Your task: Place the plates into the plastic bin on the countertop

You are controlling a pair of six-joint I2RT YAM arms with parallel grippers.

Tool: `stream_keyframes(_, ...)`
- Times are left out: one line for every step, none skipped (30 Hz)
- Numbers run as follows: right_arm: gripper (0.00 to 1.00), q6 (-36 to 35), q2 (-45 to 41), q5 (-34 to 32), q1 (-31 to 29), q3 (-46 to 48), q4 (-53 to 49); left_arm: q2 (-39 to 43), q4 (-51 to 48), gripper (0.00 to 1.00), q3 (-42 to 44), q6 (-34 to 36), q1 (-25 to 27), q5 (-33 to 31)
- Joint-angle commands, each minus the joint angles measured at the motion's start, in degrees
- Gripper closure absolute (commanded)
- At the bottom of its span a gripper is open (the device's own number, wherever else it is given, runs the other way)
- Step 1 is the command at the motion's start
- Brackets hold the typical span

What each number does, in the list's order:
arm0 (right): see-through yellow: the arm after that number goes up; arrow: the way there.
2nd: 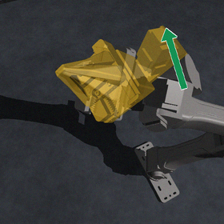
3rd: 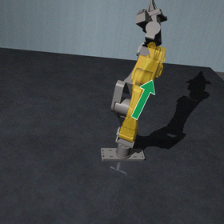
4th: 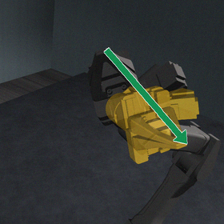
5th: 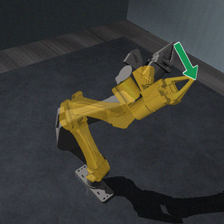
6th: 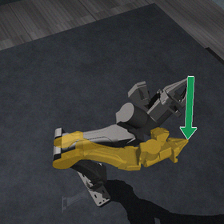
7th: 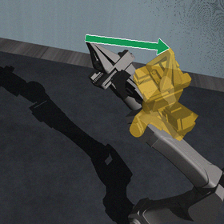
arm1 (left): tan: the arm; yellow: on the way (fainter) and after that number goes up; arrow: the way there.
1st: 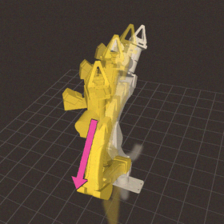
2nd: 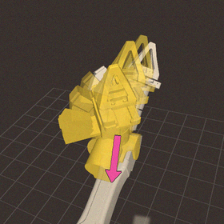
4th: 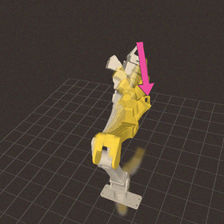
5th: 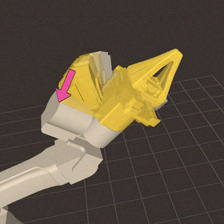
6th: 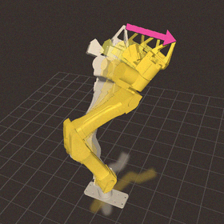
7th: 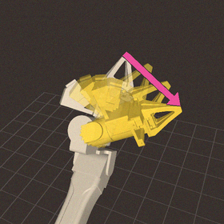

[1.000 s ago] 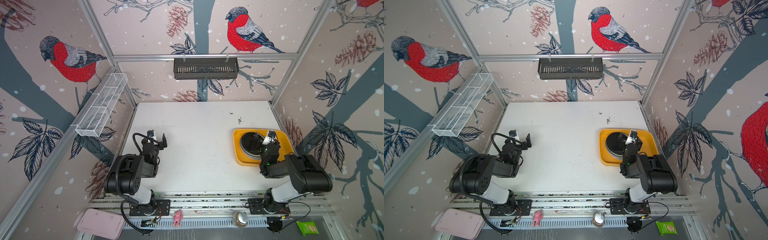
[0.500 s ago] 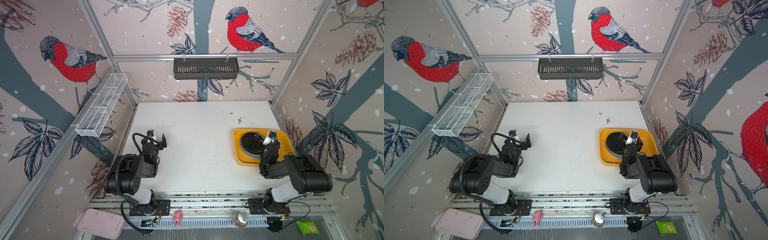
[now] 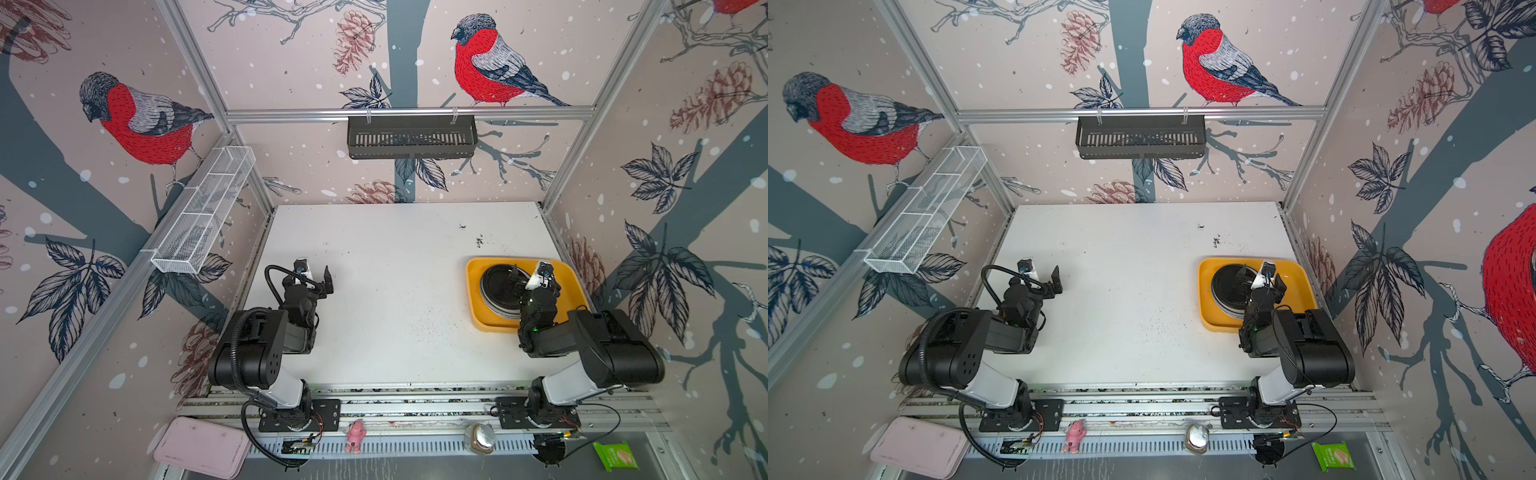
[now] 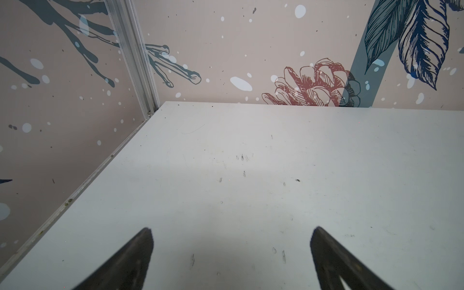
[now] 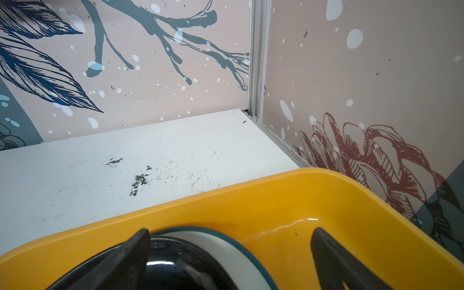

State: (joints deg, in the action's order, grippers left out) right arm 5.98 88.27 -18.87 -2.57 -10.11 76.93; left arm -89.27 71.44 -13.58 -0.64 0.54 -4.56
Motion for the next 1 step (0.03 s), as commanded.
stream_keyframes(0.00, 0.1, -0.1, -0.6, -0.1, 0.0, 2.1, 0.3, 3.8, 0.02, 0.6, 1.0, 0.0, 0.6)
